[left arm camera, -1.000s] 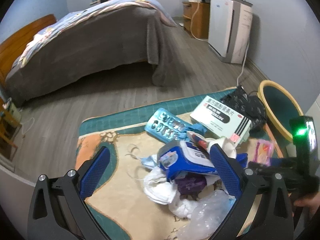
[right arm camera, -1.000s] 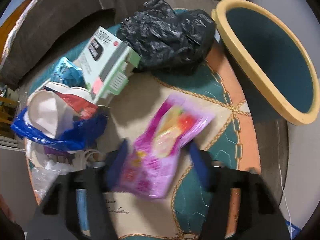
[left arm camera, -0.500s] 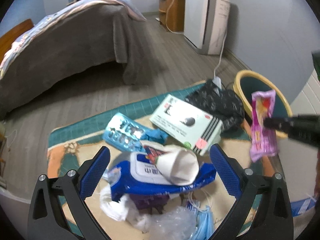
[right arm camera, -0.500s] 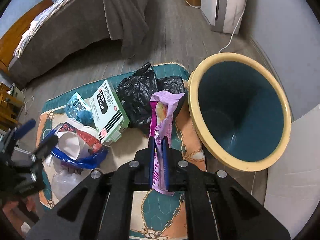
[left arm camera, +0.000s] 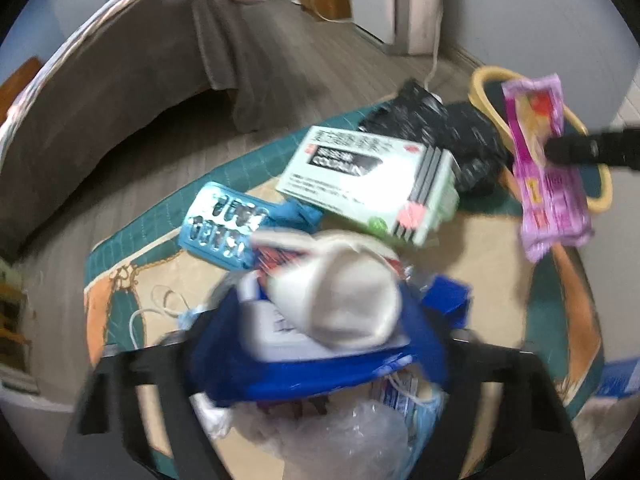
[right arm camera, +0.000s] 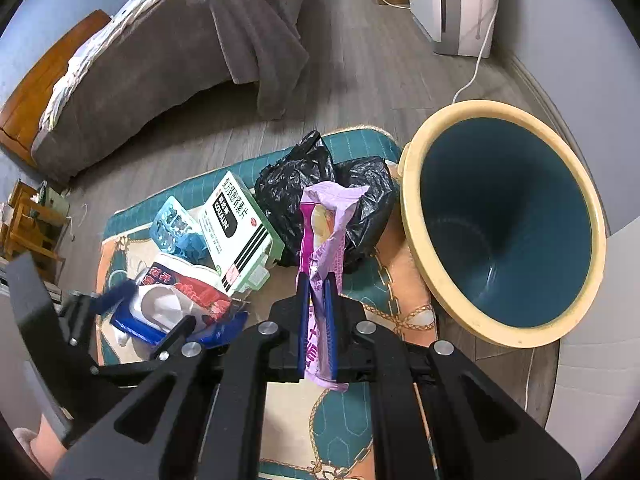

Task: Collect trash
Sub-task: 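Carry the pink wrapper into the bin with the right gripper while the left grasps the white paper cup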

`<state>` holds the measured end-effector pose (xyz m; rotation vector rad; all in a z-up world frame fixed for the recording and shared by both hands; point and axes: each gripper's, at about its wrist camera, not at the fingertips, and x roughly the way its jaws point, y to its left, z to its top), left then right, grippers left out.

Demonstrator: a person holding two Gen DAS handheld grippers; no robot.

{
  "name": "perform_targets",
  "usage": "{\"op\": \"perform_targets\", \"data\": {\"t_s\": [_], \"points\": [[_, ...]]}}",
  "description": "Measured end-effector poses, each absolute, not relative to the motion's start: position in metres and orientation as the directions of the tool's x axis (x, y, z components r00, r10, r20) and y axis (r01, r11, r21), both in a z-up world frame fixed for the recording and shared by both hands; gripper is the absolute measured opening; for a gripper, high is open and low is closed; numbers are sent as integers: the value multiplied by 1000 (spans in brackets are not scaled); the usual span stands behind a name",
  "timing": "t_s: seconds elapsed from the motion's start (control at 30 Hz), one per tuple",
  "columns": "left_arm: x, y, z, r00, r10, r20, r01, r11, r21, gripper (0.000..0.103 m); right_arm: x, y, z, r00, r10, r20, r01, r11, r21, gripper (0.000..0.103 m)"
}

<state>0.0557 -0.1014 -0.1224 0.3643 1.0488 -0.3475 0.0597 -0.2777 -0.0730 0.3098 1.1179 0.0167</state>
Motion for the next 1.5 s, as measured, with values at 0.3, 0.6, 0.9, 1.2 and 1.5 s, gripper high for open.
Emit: {"op": "perform_targets", "data": {"t_s": [0.3,0.6,0.9,1.2,1.5], "points": [[50,-82,-107,471,-131,-872,423,901,93,46,61,-272,-62,471,186,-862,114,957,269,7],[44,-84,-54,591,-204,-781,423,902,84,46,57,-296,-28,535,138,-833,104,968,227,7],[31,-133,-2,645,-342,-683,507,861,48,46,54,-369,-7,577,-80,-813,227,972,66,7],[47,-239,-10,567,-424,-706,634,772,45,46,56,-414,-44,519,-151,-841,326,945,32,7],[58,-320,-43,485,-470,-737,709,705,17,47,45,-453,-64,493,-157,-856,418,905,75,7]]}}
